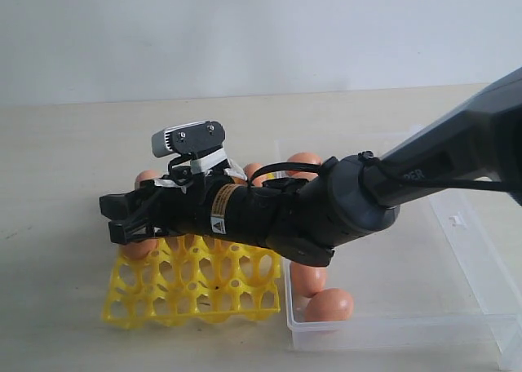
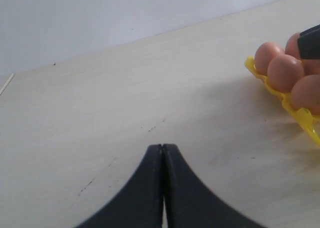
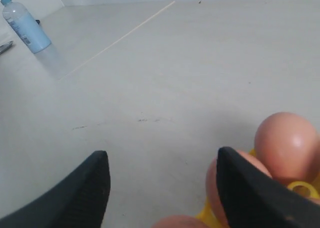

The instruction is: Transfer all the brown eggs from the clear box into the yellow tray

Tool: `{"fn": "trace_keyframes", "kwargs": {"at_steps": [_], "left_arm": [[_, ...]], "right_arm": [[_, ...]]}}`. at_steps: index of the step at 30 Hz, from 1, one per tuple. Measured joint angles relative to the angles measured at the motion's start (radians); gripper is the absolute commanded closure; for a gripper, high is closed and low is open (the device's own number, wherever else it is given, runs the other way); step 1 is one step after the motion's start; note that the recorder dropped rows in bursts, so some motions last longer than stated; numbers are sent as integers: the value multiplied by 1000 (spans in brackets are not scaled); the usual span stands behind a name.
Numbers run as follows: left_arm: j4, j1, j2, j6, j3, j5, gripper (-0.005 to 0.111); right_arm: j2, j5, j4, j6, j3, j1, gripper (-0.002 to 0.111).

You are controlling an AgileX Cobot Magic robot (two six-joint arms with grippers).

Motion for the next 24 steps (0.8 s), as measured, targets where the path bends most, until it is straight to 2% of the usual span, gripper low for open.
{"fn": "trace_keyframes", "kwargs": {"at_steps": [4,7,11,16,20,22,24], "left_arm": [[0,0,0,0,0,0,107],[0,0,0,0,0,0,107],[0,0,0,0,0,0,107],[0,0,0,0,0,0,107],[0,0,0,0,0,0,107],[0,0,0,0,0,0,107],[0,0,0,0,0,0,107]], "right_arm": [[-40,64,-10,-7,0,0,82],[-151,243,-30,-12,0,0,107],[-370,719,-33,-100,-16,0,108],[-510,1360,47,-372,-47,-49,108],[-513,1659,247,-623,-47,-105,99],[-499,1707,350,-709,-47,-125,93],[-478,1709,423,-703,-47,-144,83]]}}
